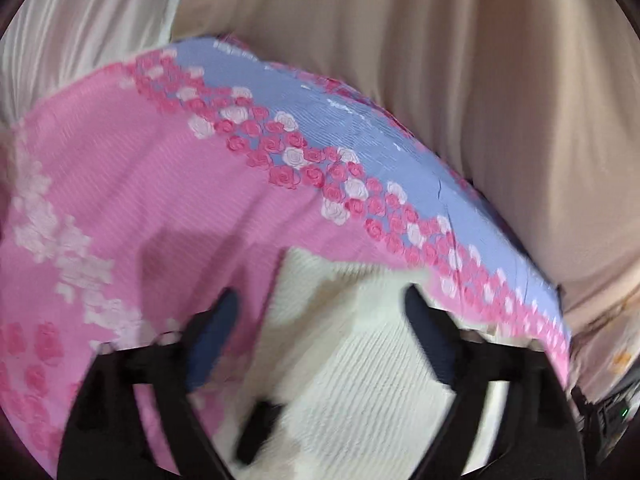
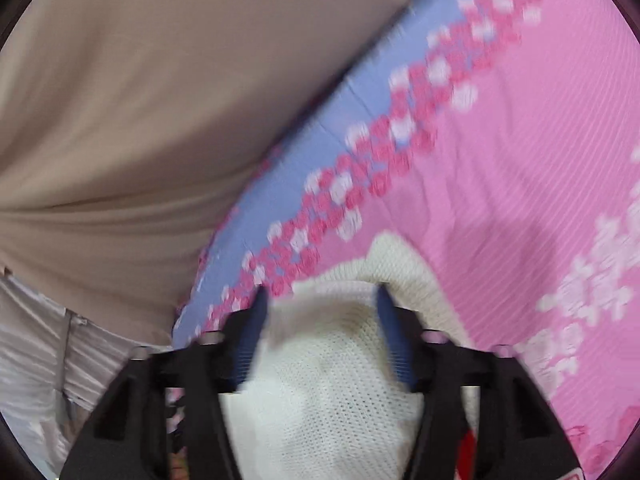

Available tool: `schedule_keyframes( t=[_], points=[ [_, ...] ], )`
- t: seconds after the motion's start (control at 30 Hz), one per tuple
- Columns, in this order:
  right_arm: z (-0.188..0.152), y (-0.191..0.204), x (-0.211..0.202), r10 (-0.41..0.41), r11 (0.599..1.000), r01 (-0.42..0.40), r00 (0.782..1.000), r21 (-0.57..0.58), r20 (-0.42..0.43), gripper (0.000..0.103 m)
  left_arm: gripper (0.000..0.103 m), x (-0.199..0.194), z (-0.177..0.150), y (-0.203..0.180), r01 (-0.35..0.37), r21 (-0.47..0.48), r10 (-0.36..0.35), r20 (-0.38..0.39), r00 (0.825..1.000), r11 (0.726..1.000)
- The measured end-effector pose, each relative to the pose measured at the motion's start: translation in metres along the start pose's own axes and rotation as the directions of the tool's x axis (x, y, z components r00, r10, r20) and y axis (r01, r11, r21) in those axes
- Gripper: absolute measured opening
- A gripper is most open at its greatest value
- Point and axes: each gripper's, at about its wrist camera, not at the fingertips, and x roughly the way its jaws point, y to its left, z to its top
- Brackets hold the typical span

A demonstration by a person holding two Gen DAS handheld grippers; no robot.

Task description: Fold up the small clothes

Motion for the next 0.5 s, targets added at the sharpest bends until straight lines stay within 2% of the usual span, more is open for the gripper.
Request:
schedule_keyframes(
  t=[0.07, 0.13, 0.2, 0.27, 0.3, 0.33, 0.37, 0.4, 0.43, 0.5],
  points=[
    [-0.011, 0.003, -0.010, -0.059, 0.994, 0.058, 0.998, -0.095, -0.004, 0.069, 0.088, -0.001, -0.010, 0.000, -0.017, 0.038, 0.018, -0.014, 1.000, 0.999],
    [-0.026, 0.002, -0.006, -0.136, 0.977, 0.128, 0.990, -0.170, -0.037, 0.069, 0.088, 0.006, -0.023, -0.001, -0.062, 0.074, 0.068, -0.078, 0.995, 0.995],
    [-0.040, -0.003, 0.003, -0.199, 0.959, 0.173, 0.975, -0.225, -0.096, 0.069, 0.086, 0.012, -0.037, 0.003, -0.070, 0.078, 0.081, -0.155, 0.985, 0.994],
    [-0.053, -0.004, 0.010, -0.283, 0.925, 0.240, 0.953, -0.295, -0.112, 0.067, 0.065, 0.013, -0.051, 0.013, -0.056, 0.046, 0.065, -0.230, 0.971, 0.997],
    [-0.061, -0.005, 0.011, -0.320, 0.903, 0.265, 0.940, -0.339, -0.117, 0.058, 0.044, 0.014, -0.057, 0.017, -0.044, 0.041, 0.053, -0.262, 0.964, 0.998],
    [-0.066, -0.008, 0.011, -0.327, 0.898, 0.267, 0.936, -0.349, -0.126, 0.049, 0.024, 0.015, -0.062, 0.021, -0.047, 0.050, 0.059, -0.282, 0.958, 0.998],
    [-0.069, -0.013, 0.006, -0.314, 0.907, 0.251, 0.938, -0.339, -0.145, 0.033, 0.024, 0.013, -0.064, 0.025, -0.050, 0.059, 0.065, -0.288, 0.955, 0.997],
    [-0.070, -0.018, -0.001, -0.296, 0.917, 0.237, 0.943, -0.320, -0.151, 0.011, 0.021, 0.009, -0.065, 0.029, -0.042, 0.052, 0.056, -0.291, 0.955, 0.998],
    [-0.071, -0.024, -0.009, -0.266, 0.933, 0.212, 0.950, -0.290, -0.165, 0.007, 0.019, 0.006, -0.065, 0.032, -0.038, 0.043, 0.049, -0.297, 0.954, 0.998],
    [-0.065, -0.035, -0.026, -0.238, 0.953, 0.199, 0.959, -0.230, -0.154, 0.006, 0.019, 0.005, -0.063, 0.036, -0.041, 0.042, 0.052, -0.309, 0.950, 0.998]
  ],
)
